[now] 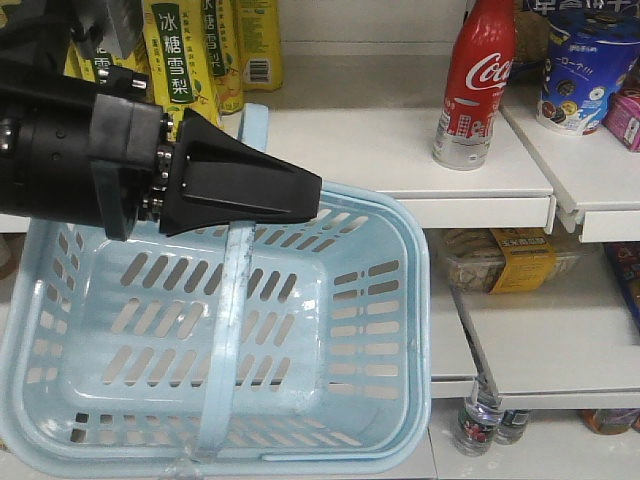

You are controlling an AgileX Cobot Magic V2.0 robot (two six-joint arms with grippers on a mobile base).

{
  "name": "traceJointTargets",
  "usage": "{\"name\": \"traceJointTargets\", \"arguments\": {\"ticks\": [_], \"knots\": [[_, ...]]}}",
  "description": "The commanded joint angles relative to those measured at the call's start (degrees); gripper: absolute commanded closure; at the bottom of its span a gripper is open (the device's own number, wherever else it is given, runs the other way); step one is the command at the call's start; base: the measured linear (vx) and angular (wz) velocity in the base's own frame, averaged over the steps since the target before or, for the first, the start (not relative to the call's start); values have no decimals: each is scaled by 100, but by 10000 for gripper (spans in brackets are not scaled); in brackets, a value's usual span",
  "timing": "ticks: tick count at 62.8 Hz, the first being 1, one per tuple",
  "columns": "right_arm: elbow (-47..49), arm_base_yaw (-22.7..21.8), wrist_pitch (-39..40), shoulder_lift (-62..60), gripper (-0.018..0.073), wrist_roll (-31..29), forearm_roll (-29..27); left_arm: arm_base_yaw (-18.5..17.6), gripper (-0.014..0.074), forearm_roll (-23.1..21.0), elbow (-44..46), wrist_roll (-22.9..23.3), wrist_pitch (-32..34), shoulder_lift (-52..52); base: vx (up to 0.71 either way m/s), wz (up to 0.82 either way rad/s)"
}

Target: Place coke in basket with both arms

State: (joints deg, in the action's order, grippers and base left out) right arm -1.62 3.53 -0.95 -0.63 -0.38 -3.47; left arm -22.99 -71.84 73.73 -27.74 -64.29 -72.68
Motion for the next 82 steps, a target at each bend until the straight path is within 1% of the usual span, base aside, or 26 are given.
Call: {"name": "traceJointTargets", "arguments": {"ticks": [1,82], "knots": [[-40,-8,417,-71,561,-17,47,-40,603,-448,139,-127,192,169,1,0],[-40,-8,423,-71,561,-17,47,-40,603,-448,139,-127,192,169,1,1]]}}
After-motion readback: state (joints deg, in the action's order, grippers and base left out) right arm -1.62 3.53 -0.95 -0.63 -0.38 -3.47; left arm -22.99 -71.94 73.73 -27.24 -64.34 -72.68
